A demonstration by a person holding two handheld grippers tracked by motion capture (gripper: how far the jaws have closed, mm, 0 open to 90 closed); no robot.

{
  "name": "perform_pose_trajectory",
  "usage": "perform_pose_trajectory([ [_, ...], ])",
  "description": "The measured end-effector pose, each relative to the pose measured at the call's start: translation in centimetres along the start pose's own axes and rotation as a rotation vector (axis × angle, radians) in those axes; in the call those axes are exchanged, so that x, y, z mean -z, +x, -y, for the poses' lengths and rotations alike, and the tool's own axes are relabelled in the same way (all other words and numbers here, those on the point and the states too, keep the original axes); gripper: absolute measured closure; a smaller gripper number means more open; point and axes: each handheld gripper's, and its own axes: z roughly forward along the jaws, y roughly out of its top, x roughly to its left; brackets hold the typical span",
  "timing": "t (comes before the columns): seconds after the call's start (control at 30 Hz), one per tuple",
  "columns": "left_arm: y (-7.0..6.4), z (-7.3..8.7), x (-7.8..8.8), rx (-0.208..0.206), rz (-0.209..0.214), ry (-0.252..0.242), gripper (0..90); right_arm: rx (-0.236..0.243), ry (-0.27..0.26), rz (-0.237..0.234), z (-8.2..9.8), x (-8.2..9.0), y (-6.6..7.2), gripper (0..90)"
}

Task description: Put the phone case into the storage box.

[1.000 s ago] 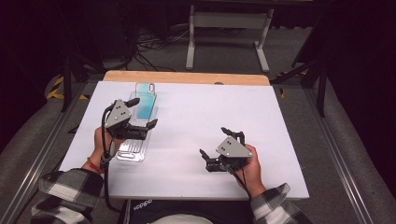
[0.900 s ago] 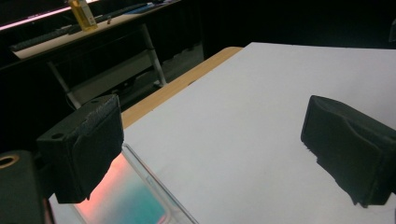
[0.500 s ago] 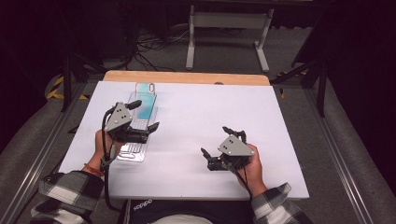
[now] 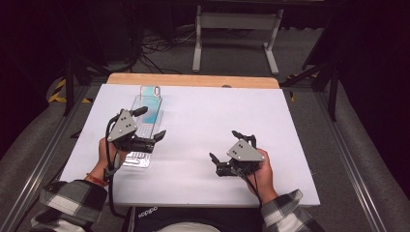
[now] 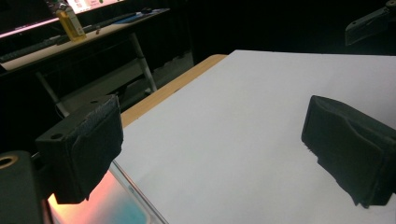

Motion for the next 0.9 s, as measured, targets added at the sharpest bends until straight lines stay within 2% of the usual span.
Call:
perform_pose_trajectory([
  [0.23,-0.6,0.0,0.1,-0.022,0.007,0.003,5.8,0.004,0.004,0.004,0.0,0.1,0.0,4.0],
  [0.37,-0.9,0.0,0.1,-0.019,0.011,-0.001,5.8,0.006,0.007,0.004,0.0,0.2,0.0,3.9],
  [0.57,-1.6,0.3,0.3,-0.047,0.013,-0.006,5.8,0.016,0.008,0.006,0.0,0.2,0.2,4.0],
  [0.8,-1.9,0.5,0.5,-0.042,0.016,-0.012,5.8,0.022,0.011,0.004,0.0,0.2,0.3,4.0],
  [0.83,-2.1,0.5,0.5,-0.031,0.021,-0.014,5.8,0.023,0.012,0.001,0.0,0.2,0.3,4.0],
  [0.9,-2.1,0.6,0.6,-0.044,0.023,-0.010,5.8,0.024,0.010,0.002,0.0,0.2,0.3,4.0],
])
